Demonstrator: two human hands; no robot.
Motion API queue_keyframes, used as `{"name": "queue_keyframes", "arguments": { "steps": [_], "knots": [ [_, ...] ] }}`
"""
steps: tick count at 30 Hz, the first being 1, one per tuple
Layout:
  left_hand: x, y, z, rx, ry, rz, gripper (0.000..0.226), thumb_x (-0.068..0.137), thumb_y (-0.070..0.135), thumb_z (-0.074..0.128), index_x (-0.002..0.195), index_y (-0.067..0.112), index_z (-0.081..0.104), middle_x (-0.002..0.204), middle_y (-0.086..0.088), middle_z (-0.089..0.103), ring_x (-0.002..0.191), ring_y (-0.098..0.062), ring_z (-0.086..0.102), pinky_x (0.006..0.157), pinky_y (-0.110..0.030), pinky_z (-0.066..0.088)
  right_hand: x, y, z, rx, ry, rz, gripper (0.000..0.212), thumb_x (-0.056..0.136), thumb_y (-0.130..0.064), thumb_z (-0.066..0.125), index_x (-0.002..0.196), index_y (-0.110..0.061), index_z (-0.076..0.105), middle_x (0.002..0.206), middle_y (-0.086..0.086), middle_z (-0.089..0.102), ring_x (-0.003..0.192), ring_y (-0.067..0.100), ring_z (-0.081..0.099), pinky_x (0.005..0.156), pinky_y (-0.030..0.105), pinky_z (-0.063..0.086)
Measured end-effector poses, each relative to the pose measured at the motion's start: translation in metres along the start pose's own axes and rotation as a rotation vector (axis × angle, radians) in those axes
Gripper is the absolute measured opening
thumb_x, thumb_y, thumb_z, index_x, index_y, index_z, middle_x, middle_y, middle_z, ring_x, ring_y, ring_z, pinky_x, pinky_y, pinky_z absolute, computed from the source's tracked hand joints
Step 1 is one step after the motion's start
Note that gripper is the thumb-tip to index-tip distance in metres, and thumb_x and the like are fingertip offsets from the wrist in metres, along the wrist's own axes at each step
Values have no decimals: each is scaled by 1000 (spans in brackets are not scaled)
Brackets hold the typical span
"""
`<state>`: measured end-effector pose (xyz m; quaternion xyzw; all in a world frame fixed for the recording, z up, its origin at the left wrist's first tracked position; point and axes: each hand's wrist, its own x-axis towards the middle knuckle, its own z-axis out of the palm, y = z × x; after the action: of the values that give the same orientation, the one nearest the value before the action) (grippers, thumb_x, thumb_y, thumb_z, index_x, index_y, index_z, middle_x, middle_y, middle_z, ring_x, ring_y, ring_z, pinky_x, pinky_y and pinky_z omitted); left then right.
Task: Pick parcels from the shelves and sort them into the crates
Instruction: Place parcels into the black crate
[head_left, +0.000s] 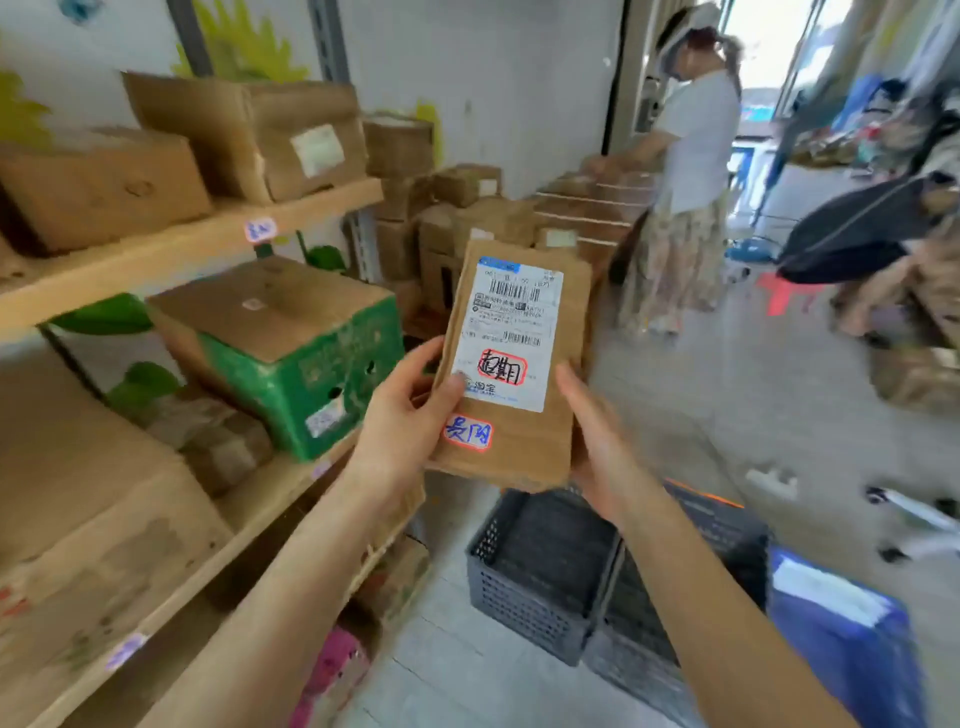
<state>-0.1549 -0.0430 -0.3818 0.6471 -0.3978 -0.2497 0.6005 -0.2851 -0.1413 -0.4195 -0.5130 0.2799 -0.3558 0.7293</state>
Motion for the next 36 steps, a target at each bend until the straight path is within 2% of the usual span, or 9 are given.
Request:
{"name": "queue_keyframes", "arguments": {
  "steps": [4,8,12,15,22,26,28,32,36],
  "knots": [
    [9,-56,88,-21,-189,-144,40,89,19,61,127,21,51,108,-7,66,91,-20,65,83,-35,55,-15,34,-90,51,284,114,44,79,-46,59,112,-18,65,109,4,71,104,25,66,94,45,50],
    [17,-108,185,-41,-351,-306,14,91,14,57,102,21,51,90,6,63,75,-5,62,61,-13,53,-19,64,-185,64,512,233,32,89,-35,56,110,-12,65,103,9,73,97,29,68,91,48,51],
    [37,-173,285,29,-433,-442,13,91,20,57,100,13,51,100,-8,66,80,-14,65,78,-34,55,1,96,-285,0,681,318,17,93,-28,53,87,-17,65,75,-1,74,64,11,70,62,30,57],
    [60,-221,354,37,-467,-573,13,92,18,55,101,12,50,98,-7,64,81,-14,65,76,-33,55,34,126,-358,-58,700,416,20,95,-26,48,86,-17,63,80,1,70,62,9,68,50,20,53],
    [107,-378,478,137,-495,-839,46,94,23,51,138,18,39,124,-3,59,106,-22,62,93,-40,51,129,240,-497,-111,732,676,22,99,-25,42,85,-19,58,87,1,66,72,11,62,55,22,50],
    [123,-504,534,199,-398,-1036,36,89,30,58,121,16,47,118,-6,61,102,-28,61,85,-42,50,182,353,-567,-153,763,778,22,99,-29,40,91,-17,57,97,5,63,87,20,60,82,40,52],
    [126,-579,560,199,-275,-1160,64,77,43,66,120,-2,51,116,-19,63,106,-39,60,88,-50,49,207,414,-599,-156,787,813,21,99,-30,39,98,-17,55,104,6,62,96,23,59,94,44,49],
    [139,-712,603,61,-94,-1273,44,78,33,71,97,-3,53,105,-22,66,97,-35,65,91,-48,52,254,532,-655,-207,797,832,26,98,-32,39,107,-14,56,117,6,61,102,24,56,92,40,46],
    [154,-807,631,63,6,-1242,60,78,36,71,116,-7,52,114,-20,63,102,-35,63,91,-45,52,291,619,-689,-206,785,801,35,98,-29,40,120,-5,54,119,10,61,101,26,57,92,41,47]
  ]
}}
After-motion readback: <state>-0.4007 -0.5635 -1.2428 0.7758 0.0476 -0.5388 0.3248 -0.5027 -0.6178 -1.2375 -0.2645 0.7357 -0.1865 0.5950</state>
